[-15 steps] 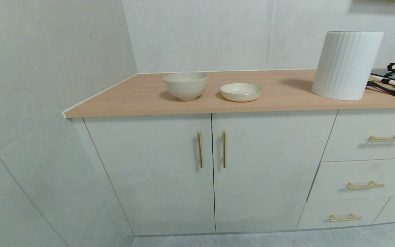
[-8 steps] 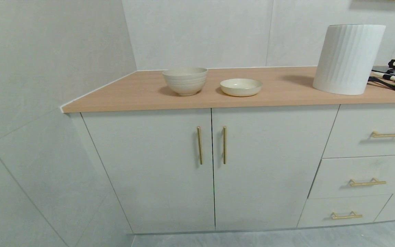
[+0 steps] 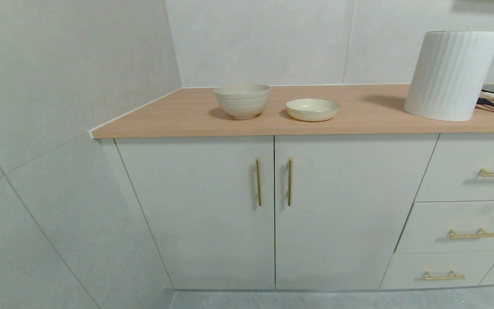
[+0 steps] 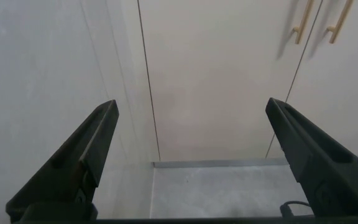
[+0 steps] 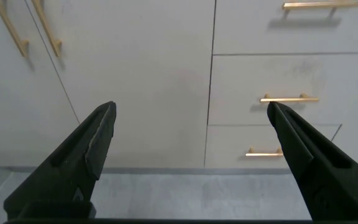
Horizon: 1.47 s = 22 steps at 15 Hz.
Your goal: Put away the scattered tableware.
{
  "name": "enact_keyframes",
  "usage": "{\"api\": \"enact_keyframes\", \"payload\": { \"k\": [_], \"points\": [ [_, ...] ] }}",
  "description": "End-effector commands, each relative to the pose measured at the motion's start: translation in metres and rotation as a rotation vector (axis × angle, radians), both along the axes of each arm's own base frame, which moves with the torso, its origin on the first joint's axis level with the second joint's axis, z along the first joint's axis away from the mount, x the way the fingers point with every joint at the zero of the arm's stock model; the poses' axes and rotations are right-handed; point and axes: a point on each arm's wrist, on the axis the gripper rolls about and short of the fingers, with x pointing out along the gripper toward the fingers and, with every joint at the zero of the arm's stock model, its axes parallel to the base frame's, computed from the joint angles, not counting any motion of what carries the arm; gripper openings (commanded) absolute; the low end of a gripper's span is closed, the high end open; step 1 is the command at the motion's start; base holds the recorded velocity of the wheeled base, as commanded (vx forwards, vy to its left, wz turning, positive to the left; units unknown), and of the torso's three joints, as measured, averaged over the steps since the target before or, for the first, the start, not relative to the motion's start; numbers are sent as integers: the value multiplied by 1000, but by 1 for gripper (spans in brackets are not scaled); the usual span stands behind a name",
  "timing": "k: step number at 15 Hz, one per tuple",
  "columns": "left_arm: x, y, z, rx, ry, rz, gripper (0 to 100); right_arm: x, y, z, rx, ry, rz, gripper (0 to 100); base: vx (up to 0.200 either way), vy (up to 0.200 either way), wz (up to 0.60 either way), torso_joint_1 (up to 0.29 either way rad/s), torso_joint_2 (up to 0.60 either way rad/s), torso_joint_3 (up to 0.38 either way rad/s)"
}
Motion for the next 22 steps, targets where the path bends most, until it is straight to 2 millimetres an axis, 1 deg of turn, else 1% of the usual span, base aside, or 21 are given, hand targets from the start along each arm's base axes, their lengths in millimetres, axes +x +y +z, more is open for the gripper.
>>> {"api": "enact_keyframes", "payload": {
  "k": [1,7,10,19,20,21,22],
  "points": [
    [0,0,0,0,0,0,100,0,0,0,0,1,1,100,0,0,0,0,0,0],
    [0,0,0,0,0,0,100,0,0,0,0,1,1,100,0,0,0,0,0,0],
    [0,0,0,0,0,0,100,0,0,0,0,1,1,100,200,0,0,1,4,4],
    [0,0,0,0,0,0,100,0,0,0,-19,-2,4,100,0,0,0,0,0,0],
    [0,0,0,0,0,0,100,-3,0,13,-13,-62,18,100,0,0,0,0,0,0],
    [0,0,0,-2,0,0,100,-11,1,38,2,-135,63,100,0,0,0,0,0,0],
    [0,0,0,0,0,0,100,-8,2,49,15,-85,149,100,0,0,0,0,0,0]
  ]
}}
